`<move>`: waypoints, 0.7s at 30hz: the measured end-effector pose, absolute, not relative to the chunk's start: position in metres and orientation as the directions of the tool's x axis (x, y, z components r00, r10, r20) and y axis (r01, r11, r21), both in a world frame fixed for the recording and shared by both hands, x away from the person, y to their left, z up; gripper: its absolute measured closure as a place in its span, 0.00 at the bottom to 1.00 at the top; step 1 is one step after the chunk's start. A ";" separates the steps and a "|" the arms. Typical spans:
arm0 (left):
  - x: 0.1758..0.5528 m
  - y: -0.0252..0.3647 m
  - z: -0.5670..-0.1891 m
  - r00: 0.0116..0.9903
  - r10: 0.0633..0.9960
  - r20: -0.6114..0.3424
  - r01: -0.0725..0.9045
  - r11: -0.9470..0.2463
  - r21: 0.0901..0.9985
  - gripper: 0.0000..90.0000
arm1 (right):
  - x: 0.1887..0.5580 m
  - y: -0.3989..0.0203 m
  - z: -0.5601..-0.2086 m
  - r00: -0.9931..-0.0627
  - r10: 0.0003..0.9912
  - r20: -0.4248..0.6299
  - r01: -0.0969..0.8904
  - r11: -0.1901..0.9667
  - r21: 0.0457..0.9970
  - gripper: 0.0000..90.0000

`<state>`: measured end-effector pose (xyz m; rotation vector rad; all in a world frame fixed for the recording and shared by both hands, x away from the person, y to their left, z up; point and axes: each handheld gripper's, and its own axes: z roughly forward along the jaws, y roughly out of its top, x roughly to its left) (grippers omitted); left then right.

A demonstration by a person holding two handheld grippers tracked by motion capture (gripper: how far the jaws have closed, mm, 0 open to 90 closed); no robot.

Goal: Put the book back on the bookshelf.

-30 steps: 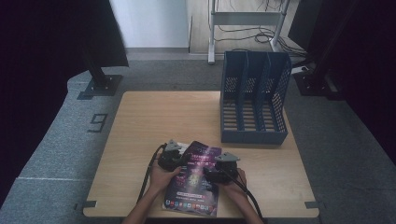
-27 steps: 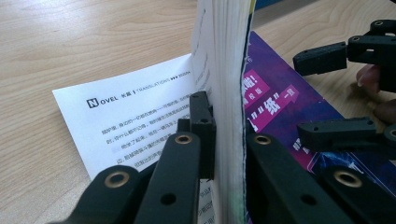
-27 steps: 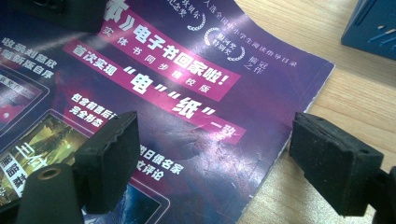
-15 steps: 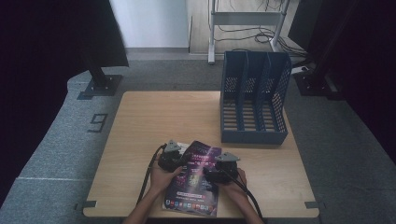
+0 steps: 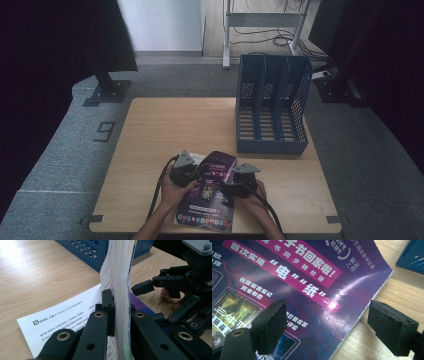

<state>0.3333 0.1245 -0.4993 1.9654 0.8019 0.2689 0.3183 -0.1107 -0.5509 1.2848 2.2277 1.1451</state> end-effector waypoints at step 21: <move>0.326 0.130 -0.485 0.773 0.620 -0.133 0.389 -0.297 0.872 0.97 | 0.317 -0.120 -0.542 -0.557 0.816 0.152 0.563 0.237 0.792 0.16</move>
